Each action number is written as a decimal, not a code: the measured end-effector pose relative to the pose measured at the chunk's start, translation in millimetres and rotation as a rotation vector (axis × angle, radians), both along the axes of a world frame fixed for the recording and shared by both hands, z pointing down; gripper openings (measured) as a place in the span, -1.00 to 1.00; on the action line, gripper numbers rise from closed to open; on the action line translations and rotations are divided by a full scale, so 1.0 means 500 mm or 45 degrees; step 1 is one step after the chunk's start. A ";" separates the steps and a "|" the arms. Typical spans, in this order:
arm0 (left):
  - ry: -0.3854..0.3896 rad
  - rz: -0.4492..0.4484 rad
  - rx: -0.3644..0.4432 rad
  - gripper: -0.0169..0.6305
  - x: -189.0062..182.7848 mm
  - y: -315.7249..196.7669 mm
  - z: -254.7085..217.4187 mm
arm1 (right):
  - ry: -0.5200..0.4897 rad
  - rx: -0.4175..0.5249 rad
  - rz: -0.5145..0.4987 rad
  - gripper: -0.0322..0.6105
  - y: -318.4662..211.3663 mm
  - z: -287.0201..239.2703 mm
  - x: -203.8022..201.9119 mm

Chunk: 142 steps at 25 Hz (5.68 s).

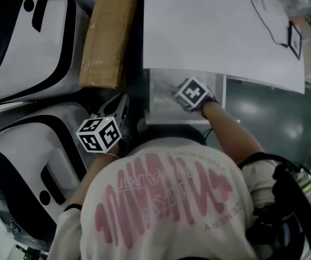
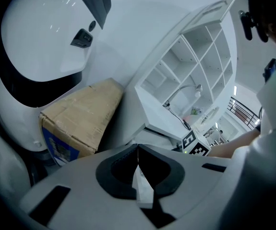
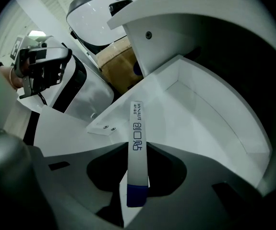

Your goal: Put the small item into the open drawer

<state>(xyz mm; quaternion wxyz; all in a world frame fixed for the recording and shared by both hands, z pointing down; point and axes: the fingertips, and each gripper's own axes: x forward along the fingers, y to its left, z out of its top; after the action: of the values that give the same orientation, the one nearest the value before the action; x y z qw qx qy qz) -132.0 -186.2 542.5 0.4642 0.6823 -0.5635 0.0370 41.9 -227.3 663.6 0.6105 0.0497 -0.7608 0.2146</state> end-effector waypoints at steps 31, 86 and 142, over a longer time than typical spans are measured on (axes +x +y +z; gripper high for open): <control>0.031 -0.186 -0.048 -0.85 -0.051 0.043 0.029 | 0.115 -0.051 -0.013 -0.60 0.017 0.066 0.020; -0.010 -0.178 -0.108 -0.85 -0.018 0.068 0.040 | 0.091 0.006 0.077 -0.16 -0.015 0.113 0.044; -0.009 -0.162 -0.125 -0.85 -0.052 0.090 0.052 | 0.292 -0.043 0.045 0.06 0.014 0.124 0.097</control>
<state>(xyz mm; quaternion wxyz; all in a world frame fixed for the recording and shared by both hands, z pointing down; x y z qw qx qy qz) -158.1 -141.1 568.4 0.4965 0.6213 -0.6051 0.0375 90.5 -220.4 725.6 0.6905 0.0769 -0.6812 0.2310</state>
